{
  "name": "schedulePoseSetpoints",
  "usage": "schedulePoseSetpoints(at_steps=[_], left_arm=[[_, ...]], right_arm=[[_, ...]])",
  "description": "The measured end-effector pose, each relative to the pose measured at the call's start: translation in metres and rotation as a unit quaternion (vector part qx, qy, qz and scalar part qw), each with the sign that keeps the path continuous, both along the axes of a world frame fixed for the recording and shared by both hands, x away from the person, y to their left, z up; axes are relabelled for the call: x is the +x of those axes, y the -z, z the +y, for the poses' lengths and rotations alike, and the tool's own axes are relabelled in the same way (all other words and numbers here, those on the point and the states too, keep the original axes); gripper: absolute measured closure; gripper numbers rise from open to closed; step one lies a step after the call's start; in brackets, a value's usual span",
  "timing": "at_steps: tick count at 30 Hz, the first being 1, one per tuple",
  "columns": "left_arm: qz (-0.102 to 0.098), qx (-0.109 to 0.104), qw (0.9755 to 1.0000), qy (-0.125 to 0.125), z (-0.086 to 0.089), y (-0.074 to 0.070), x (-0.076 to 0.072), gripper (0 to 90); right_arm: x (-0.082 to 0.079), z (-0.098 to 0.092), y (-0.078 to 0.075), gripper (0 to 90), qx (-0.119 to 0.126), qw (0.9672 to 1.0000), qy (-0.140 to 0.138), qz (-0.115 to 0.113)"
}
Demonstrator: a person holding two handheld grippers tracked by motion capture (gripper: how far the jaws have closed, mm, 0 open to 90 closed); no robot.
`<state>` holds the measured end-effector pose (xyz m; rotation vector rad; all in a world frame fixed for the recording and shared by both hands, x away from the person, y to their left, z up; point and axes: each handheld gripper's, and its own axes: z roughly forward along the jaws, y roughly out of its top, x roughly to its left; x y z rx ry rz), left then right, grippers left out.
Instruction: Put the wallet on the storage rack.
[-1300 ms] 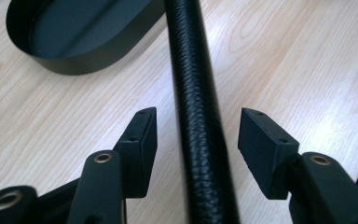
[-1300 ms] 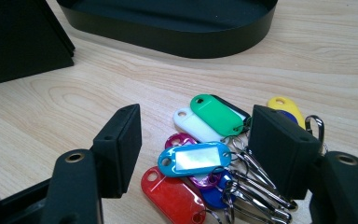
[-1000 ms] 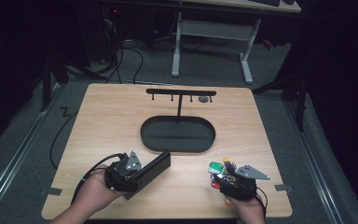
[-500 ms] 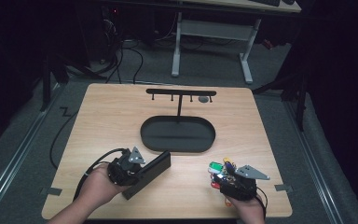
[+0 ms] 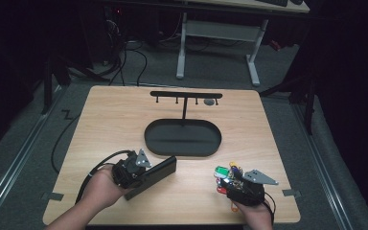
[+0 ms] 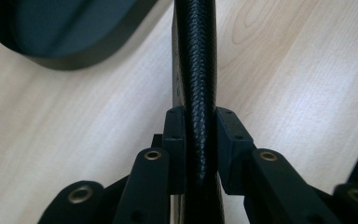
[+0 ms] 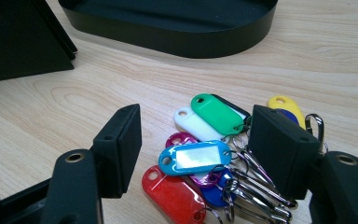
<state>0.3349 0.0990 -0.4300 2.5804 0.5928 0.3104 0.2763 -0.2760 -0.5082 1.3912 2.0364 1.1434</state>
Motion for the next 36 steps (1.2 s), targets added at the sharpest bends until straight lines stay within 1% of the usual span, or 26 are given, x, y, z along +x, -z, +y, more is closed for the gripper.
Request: schedulePoseSetpoints(at_steps=[2, 3, 5, 7, 8, 11, 13, 14, 15, 16, 17, 18, 21, 22, 23, 25, 26, 27, 29, 30, 31, 32, 33, 34, 35, 36], left_arm=[[-0.017, -0.004, 0.9998, 0.011, 0.0, -0.005, -0.001, 76.3], [-0.037, -0.006, 0.999, 0.026, -0.002, -0.01, -0.003, 76.3], [-0.059, -0.007, 0.9972, 0.044, -0.005, -0.018, -0.004, 76.3], [-0.07, -0.002, 0.9962, 0.051, -0.009, -0.024, -0.004, 76.2], [-0.07, -0.002, 0.9962, 0.051, -0.009, -0.024, -0.004, 76.2], [-0.088, -0.001, 0.9941, 0.064, -0.017, -0.033, 0.001, 76.2], [-0.105, 0.01, 0.9919, 0.07, -0.021, -0.035, 0.005, 76.1], [-0.105, 0.01, 0.9919, 0.07, -0.021, -0.035, 0.005, 76.2], [-0.114, 0.015, 0.9907, 0.073, -0.023, -0.035, 0.008, 76.1], [-0.118, 0.016, 0.99, 0.076, -0.025, -0.036, 0.011, 76.1], [-0.131, 0.024, 0.9877, 0.082, -0.029, -0.036, 0.016, 76.1], [-0.131, 0.024, 0.9877, 0.082, -0.029, -0.036, 0.016, 76.1], [-0.15, 0.025, 0.9842, 0.091, -0.037, -0.035, 0.027, 76.0], [-0.15, 0.025, 0.9842, 0.091, -0.037, -0.035, 0.027, 76.0], [-0.16, 0.031, 0.9818, 0.097, -0.04, -0.033, 0.031, 76.0], [-0.172, 0.035, 0.9789, 0.105, -0.046, -0.031, 0.037, 76.1], [-0.178, 0.035, 0.9773, 0.109, -0.05, -0.03, 0.043, 76.1], [-0.178, 0.035, 0.9773, 0.109, -0.05, -0.03, 0.043, 76.1], [-0.191, 0.042, 0.9741, 0.114, -0.057, -0.029, 0.049, 76.1], [-0.194, 0.042, 0.9733, 0.115, -0.059, -0.028, 0.051, 76.1], [-0.197, 0.041, 0.9721, 0.12, -0.064, -0.028, 0.058, 76.1], [-0.197, 0.041, 0.9721, 0.12, -0.064, -0.028, 0.058, 76.1], [-0.203, 0.045, 0.9698, 0.128, -0.07, -0.026, 0.063, 76.0], [-0.203, 0.045, 0.9698, 0.128, -0.07, -0.026, 0.063, 76.0], [-0.206, 0.046, 0.9683, 0.134, -0.077, -0.024, 0.071, 76.0], [-0.206, 0.046, 0.9683, 0.134, -0.077, -0.024, 0.071, 76.0]], right_arm=[[0.0, 0.0, 0.0, 35.1, 0.0, 1.0, 0.0, 0.0], [0.0, 0.0, 0.0, 35.0, -0.001, 1.0, 0.0, -0.001], [-0.001, -0.001, -0.001, 35.1, 0.0, 1.0, 0.002, -0.001], [-0.001, -0.001, -0.001, 35.0, 0.0, 1.0, 0.002, -0.002], [-0.001, -0.001, -0.001, 35.1, 0.0, 1.0, 0.002, -0.002], [-0.002, -0.001, -0.001, 35.0, 0.001, 1.0, 0.003, -0.002], [-0.002, -0.001, -0.001, 35.0, 0.0, 1.0, 0.003, -0.003], [-0.002, -0.001, -0.001, 35.0, 0.0, 1.0, 0.003, -0.003], [-0.003, -0.003, -0.001, 35.1, 0.0, 1.0, 0.006, -0.003], [-0.003, -0.003, -0.001, 35.1, 0.0, 1.0, 0.006, -0.003], [-0.005, -0.006, -0.001, 35.0, 0.0, 1.0, 0.009, -0.004], [-0.005, -0.006, -0.001, 35.0, 0.0, 1.0, 0.009, -0.004], [-0.013, -0.014, -0.002, 35.0, 0.002, 0.9997, 0.024, -0.004], [-0.013, -0.014, -0.002, 35.0, 0.002, 0.9997, 0.024, -0.004], [-0.016, -0.016, -0.002, 35.0, 0.003, 0.9996, 0.028, -0.006], [-0.021, -0.022, -0.002, 35.1, 0.005, 0.9993, 0.037, -0.007], [-0.026, -0.026, -0.003, 35.1, 0.006, 0.9989, 0.045, -0.008], [-0.026, -0.026, -0.003, 35.1, 0.006, 0.9989, 0.045, -0.008], [-0.032, -0.031, -0.003, 35.1, 0.007, 0.9985, 0.054, -0.007], [-0.032, -0.031, -0.003, 35.1, 0.007, 0.9985, 0.054, -0.007], [-0.036, -0.034, -0.003, 35.1, 0.007, 0.9982, 0.058, -0.008], [-0.036, -0.034, -0.003, 35.1, 0.007, 0.9982, 0.058, -0.008], [-0.039, -0.036, -0.003, 35.2, 0.009, 0.9979, 0.063, -0.007], [-0.039, -0.036, -0.003, 35.2, 0.009, 0.9979, 0.063, -0.007], [-0.041, -0.038, -0.002, 35.2, 0.009, 0.9978, 0.065, -0.006], [-0.041, -0.038, -0.002, 35.2, 0.009, 0.9978, 0.065, -0.006]])
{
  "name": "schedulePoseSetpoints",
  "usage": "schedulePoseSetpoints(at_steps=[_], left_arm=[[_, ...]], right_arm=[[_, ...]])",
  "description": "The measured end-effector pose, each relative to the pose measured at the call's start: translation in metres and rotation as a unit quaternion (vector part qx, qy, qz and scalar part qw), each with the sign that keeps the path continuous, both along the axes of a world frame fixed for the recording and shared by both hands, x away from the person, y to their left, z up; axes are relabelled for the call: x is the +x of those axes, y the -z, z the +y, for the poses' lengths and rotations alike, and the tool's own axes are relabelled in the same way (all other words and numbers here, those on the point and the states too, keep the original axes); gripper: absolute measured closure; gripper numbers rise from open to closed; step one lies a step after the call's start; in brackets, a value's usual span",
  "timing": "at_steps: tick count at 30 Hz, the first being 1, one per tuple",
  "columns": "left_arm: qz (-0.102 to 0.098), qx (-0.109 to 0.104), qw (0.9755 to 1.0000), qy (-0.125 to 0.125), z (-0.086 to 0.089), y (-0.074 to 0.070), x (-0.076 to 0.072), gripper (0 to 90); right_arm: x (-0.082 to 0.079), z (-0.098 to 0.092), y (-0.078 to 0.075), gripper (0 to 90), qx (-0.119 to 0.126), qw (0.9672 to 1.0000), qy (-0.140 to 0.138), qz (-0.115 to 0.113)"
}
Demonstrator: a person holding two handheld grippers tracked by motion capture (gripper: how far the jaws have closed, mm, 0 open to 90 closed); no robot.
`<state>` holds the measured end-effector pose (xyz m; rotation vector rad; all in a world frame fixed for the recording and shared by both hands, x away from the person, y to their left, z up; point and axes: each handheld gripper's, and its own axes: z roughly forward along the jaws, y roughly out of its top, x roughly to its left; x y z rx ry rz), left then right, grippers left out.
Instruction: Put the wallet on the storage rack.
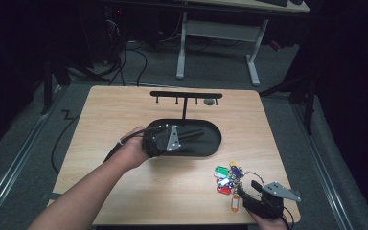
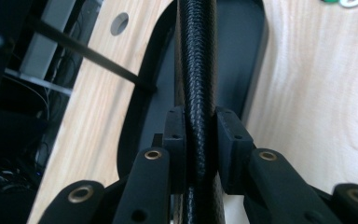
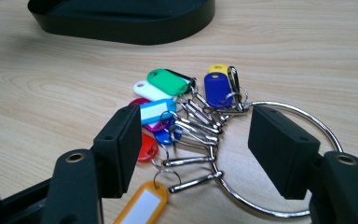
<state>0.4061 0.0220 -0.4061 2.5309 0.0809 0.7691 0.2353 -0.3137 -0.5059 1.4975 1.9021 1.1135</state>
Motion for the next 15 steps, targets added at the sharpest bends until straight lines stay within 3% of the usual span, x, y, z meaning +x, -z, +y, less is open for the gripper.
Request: schedulePoseSetpoints(at_steps=[6, 15], left_arm=[[-0.011, 0.017, 0.9998, 0.004, -0.018, 0.012, 0.024, 76.0], [-0.017, 0.031, 0.9993, 0.008, -0.023, 0.03, 0.05, 76.0]], right_arm=[[-0.005, -0.004, 0.0, 35.3, 0.002, 1.0, 0.005, 0.0], [-0.004, -0.004, 0.002, 35.3, 0.008, 1.0, 0.003, 0.003]])
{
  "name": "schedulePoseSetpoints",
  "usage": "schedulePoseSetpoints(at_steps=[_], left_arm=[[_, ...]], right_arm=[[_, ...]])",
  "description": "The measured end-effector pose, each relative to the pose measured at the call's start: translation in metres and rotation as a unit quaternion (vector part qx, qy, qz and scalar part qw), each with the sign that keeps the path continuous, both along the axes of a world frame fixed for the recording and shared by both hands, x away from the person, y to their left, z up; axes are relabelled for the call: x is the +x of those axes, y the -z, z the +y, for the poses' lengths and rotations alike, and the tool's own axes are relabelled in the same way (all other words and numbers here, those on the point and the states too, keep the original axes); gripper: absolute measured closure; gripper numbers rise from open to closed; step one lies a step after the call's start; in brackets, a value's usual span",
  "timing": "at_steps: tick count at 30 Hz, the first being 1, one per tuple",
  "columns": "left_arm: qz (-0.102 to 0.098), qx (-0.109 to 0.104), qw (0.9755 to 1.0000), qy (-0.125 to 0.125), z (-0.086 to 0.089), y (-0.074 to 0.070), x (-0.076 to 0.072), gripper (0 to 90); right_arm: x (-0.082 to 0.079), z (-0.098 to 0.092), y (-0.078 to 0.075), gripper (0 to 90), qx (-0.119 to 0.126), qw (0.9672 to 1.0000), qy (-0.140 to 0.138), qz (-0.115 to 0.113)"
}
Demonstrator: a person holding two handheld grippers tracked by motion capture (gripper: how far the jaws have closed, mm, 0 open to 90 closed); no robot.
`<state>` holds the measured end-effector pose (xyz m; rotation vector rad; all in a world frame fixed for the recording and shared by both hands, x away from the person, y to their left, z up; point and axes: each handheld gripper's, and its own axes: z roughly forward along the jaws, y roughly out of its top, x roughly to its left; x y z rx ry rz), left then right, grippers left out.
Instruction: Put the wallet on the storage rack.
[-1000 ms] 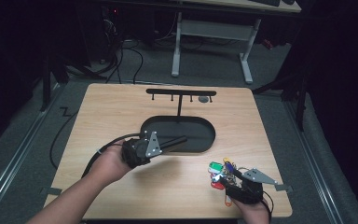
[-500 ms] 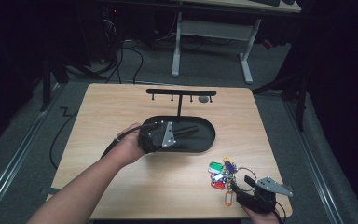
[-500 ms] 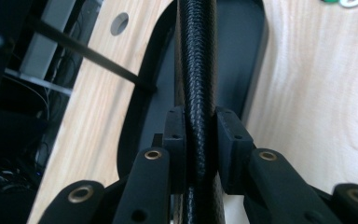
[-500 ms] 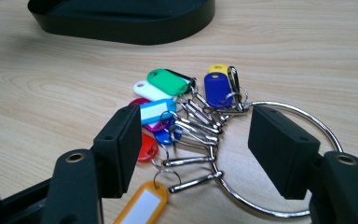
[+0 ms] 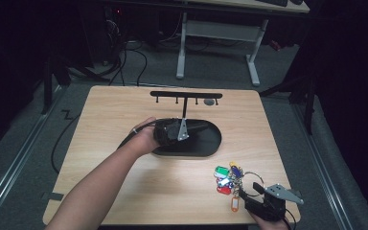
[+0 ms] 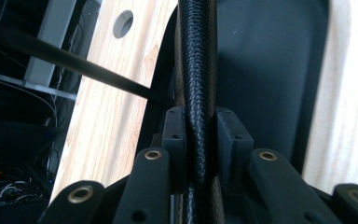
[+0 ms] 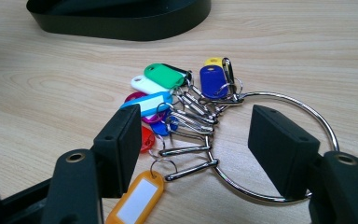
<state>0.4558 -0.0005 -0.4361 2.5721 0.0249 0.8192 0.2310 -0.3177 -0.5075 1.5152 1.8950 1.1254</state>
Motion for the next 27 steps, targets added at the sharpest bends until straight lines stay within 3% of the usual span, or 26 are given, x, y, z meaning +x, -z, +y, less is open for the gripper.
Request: schedulePoseSetpoints(at_steps=[9, 17, 21, 25, 27], left_arm=[[-0.011, 0.003, 0.9999, -0.009, 0.001, 0.01, 0.014, 75.8], [-0.034, 0.03, 0.999, 0.003, -0.005, 0.019, 0.009, 75.0], [-0.011, 0.03, 0.9995, -0.001, -0.007, 0.023, 0.007, 74.0], [0.021, 0.003, 0.9996, -0.019, -0.006, 0.03, 0.002, 70.7], [0.023, 0.0, 0.9995, -0.02, -0.006, 0.031, 0.0, 69.2]], right_arm=[[0.002, 0.001, 0.002, 35.4, 0.004, 1.0, -0.004, 0.004], [0.004, 0.002, 0.002, 35.6, 0.004, 1.0, -0.006, 0.005], [0.005, 0.002, 0.002, 35.6, 0.005, 1.0, -0.007, 0.005], [0.007, 0.004, 0.0, 36.6, 0.004, 0.9999, -0.009, -0.001], [0.008, 0.004, 0.0, 36.5, 0.004, 0.9999, -0.01, -0.001]])
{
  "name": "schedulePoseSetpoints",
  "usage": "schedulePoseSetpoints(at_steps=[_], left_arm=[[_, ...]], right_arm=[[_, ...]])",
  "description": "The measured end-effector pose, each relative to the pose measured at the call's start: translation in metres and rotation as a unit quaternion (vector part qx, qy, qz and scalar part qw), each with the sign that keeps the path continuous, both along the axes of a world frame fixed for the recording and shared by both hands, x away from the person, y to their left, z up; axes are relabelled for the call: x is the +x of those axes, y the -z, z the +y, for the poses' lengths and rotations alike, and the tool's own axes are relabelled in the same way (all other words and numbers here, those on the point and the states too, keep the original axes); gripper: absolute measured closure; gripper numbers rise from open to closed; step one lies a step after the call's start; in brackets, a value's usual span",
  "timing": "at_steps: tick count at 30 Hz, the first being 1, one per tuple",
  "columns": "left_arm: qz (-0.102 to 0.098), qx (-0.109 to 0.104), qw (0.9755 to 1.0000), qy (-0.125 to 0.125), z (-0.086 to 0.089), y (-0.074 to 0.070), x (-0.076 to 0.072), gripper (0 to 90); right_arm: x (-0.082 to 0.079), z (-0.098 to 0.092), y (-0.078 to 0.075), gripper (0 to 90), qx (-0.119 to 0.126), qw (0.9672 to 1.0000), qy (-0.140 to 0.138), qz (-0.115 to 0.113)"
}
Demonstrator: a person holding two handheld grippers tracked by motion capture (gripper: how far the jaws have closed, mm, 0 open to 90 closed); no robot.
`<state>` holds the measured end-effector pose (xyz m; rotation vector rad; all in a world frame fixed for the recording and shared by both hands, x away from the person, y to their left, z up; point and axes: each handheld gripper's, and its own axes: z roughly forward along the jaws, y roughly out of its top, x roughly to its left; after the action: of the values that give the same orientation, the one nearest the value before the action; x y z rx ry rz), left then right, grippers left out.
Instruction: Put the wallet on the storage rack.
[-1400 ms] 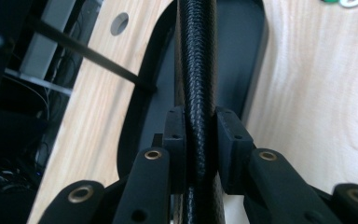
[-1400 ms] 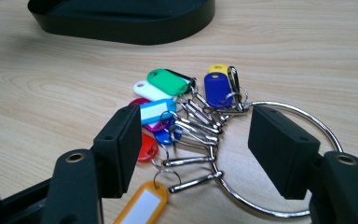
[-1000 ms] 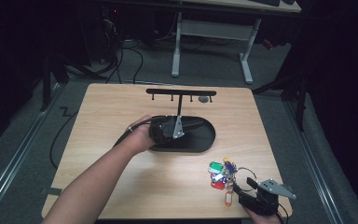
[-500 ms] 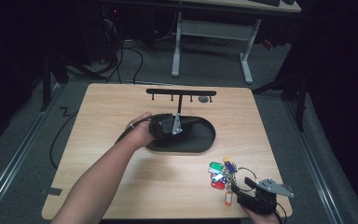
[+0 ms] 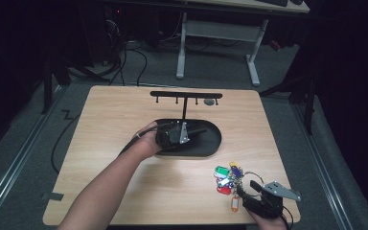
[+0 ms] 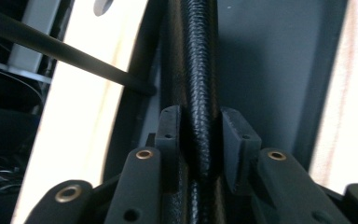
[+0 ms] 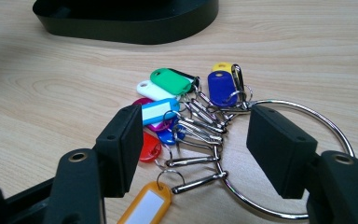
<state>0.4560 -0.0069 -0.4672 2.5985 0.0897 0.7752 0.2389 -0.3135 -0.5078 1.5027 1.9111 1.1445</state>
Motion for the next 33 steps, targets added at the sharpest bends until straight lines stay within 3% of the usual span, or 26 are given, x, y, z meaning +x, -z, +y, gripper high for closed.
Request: schedulePoseSetpoints(at_steps=[3, 4, 10, 16, 17, 23, 32, 33], left_arm=[[0.02, 0.003, 0.9998, 0.002, -0.002, 0.004, -0.004, 66.3], [0.039, 0.0, 0.9992, 0.0, -0.003, 0.007, -0.006, 65.3], [0.062, 0.003, 0.9981, -0.004, -0.006, 0.01, -0.007, 62.3], [0.078, -0.035, 0.9962, -0.019, -0.004, 0.004, -0.007, 60.8], [0.08, -0.051, 0.9952, -0.024, -0.001, 0.002, -0.008, 60.5], [0.085, -0.082, 0.9925, -0.033, 0.01, -0.009, -0.013, 59.5], [0.085, -0.106, 0.9887, -0.062, 0.039, -0.027, -0.034, 57.6], [0.096, -0.118, 0.9859, -0.071, 0.048, -0.027, -0.04, 57.9]], right_arm=[[0.004, 0.004, 0.0, 36.5, -0.001, 1.0, -0.006, 0.002], [0.005, 0.005, 0.0, 36.5, -0.002, 1.0, -0.008, 0.001], [0.008, 0.009, 0.0, 36.5, -0.002, 0.9999, -0.014, -0.001], [0.012, 0.011, 0.0, 36.5, -0.002, 0.9998, -0.018, 0.001], [0.012, 0.011, 0.0, 36.6, -0.002, 0.9998, -0.019, 0.001], [0.012, 0.011, -0.001, 36.9, -0.002, 0.9998, -0.018, 0.001], [0.012, 0.011, -0.001, 38.3, -0.006, 0.9998, -0.019, 0.001], [0.013, 0.011, -0.001, 38.8, -0.007, 0.9998, -0.02, 0.001]])
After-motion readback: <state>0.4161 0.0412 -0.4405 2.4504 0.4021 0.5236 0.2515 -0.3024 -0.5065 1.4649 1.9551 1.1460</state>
